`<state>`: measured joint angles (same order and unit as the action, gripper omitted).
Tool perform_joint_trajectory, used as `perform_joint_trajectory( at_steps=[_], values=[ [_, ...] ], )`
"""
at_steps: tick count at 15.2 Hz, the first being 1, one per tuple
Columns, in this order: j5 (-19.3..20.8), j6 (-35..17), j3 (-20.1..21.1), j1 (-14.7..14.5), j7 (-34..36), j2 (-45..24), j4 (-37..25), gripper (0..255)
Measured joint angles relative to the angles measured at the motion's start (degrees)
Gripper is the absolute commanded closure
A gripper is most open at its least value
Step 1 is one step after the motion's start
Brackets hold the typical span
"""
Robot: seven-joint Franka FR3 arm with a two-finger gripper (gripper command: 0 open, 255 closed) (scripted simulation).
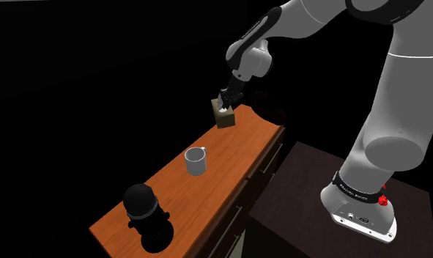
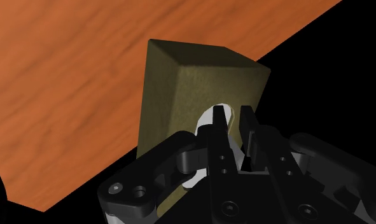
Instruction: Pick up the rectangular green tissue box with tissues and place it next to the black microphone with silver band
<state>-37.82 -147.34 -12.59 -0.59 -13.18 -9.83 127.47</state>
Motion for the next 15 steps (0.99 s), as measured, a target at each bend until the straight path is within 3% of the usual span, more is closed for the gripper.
perform_joint_trajectory(
  at_steps=[15],
  values=[
    [9.55,8.46,-1.71,-0.63,9.38,7.54,-2.78,255]
  ],
)
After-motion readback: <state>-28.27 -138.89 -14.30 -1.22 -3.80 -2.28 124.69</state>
